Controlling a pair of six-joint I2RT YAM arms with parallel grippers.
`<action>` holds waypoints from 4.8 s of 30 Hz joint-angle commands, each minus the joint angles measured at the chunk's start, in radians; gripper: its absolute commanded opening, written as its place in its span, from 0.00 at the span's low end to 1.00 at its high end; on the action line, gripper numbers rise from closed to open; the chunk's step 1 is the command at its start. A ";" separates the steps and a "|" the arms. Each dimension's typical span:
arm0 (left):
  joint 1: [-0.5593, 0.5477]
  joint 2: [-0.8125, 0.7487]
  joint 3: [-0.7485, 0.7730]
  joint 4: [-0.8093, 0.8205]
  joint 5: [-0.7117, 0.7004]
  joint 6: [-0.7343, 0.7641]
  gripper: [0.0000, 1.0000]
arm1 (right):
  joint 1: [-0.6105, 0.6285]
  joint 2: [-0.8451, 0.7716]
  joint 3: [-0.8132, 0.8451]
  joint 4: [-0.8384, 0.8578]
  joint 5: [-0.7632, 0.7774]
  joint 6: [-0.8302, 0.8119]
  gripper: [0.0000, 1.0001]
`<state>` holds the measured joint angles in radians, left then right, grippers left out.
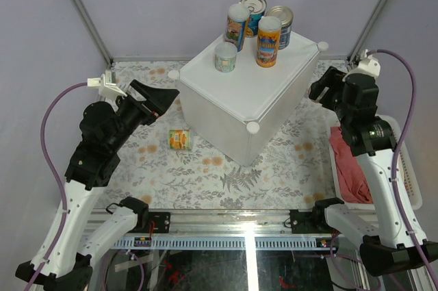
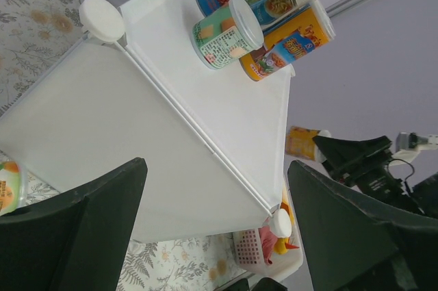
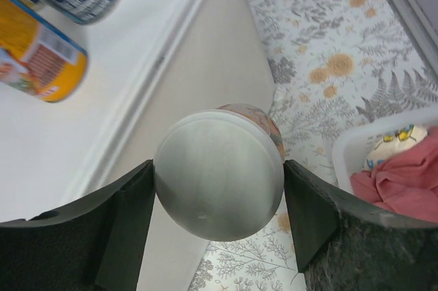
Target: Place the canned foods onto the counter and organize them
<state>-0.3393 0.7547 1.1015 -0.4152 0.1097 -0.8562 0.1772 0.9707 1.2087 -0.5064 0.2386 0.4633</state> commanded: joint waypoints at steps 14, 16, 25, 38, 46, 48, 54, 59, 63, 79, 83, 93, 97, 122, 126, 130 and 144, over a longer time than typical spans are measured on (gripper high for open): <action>0.006 -0.005 0.012 0.054 0.013 0.013 0.84 | 0.080 0.194 0.509 -0.089 -0.218 -0.085 0.00; 0.006 -0.002 0.014 0.053 0.013 0.014 0.84 | 0.111 0.229 0.551 -0.097 -0.220 -0.093 0.00; 0.006 0.012 0.030 0.042 0.003 0.034 0.84 | 0.259 0.389 0.733 -0.147 -0.192 -0.131 0.00; 0.007 0.020 0.034 0.032 0.002 0.033 0.84 | 0.376 0.600 0.990 -0.315 -0.142 -0.191 0.00; 0.006 0.014 0.031 0.023 -0.004 0.034 0.84 | 0.402 0.686 1.080 -0.390 -0.127 -0.202 0.00; 0.007 0.013 0.031 0.020 -0.007 0.034 0.84 | 0.403 0.688 1.090 -0.404 -0.123 -0.202 0.00; 0.006 0.005 0.025 0.015 -0.008 0.033 0.84 | 0.405 0.760 1.136 -0.442 -0.127 -0.206 0.00; 0.007 0.002 0.023 0.012 -0.011 0.031 0.84 | 0.406 0.777 1.145 -0.448 -0.145 -0.204 0.00; 0.007 -0.001 0.022 0.009 -0.013 0.031 0.84 | 0.406 0.794 1.167 -0.466 -0.156 -0.195 0.00; 0.006 -0.009 0.018 0.006 -0.011 0.028 0.84 | 0.405 0.824 1.204 -0.527 -0.206 -0.168 0.00; 0.007 -0.012 0.016 0.006 -0.009 0.026 0.84 | 0.406 0.828 1.207 -0.542 -0.209 -0.163 0.00; 0.007 -0.020 0.012 0.006 -0.006 0.022 0.84 | 0.404 0.839 1.229 -0.570 -0.205 -0.159 0.00; 0.006 -0.022 0.012 0.005 -0.007 0.022 0.84 | 0.404 0.842 1.229 -0.578 -0.206 -0.158 0.08; 0.006 -0.018 0.021 0.004 -0.006 0.023 0.84 | 0.403 0.862 1.197 -0.567 -0.200 -0.169 0.47; 0.007 -0.015 0.022 0.004 -0.006 0.025 0.84 | 0.401 0.866 1.195 -0.566 -0.200 -0.169 0.48; 0.007 -0.014 0.022 0.006 -0.005 0.026 0.84 | 0.397 0.867 1.190 -0.562 -0.201 -0.169 0.50; 0.006 -0.011 0.018 0.006 -0.007 0.029 0.84 | 0.393 0.865 1.163 -0.546 -0.203 -0.171 0.60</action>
<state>-0.3393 0.7441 1.1019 -0.4202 0.0994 -0.8471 0.5732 1.8339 2.3707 -1.0813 0.0597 0.3145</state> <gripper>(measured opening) 0.840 0.754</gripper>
